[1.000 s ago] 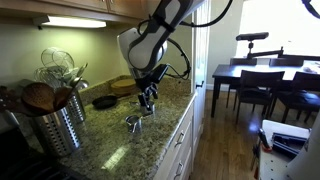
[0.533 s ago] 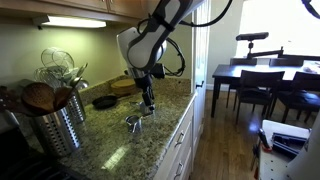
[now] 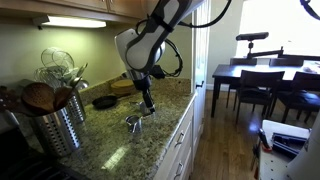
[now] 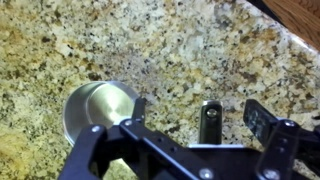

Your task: Unstack the silver measuring cups on the countertop

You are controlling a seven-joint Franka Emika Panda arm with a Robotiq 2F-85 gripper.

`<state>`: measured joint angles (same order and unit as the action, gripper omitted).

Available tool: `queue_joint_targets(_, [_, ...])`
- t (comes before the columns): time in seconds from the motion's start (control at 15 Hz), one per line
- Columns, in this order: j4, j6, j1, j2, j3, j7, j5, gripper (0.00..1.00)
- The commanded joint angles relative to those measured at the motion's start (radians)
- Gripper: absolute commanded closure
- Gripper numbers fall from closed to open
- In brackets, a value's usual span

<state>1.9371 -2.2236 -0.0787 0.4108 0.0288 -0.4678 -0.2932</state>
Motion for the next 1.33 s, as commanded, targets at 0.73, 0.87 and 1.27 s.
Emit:
queue_joint_targets(0.73, [-0.048, 0.013, 0.012, 0.066, 0.038, 0.015, -0.001, 0.25])
queue_joint_targets(0.87, [-0.056, 0.013, 0.012, 0.074, 0.038, 0.014, -0.001, 0.31])
queue_joint_targets(1.27, [-0.085, 0.019, 0.01, 0.096, 0.038, 0.018, -0.001, 0.59])
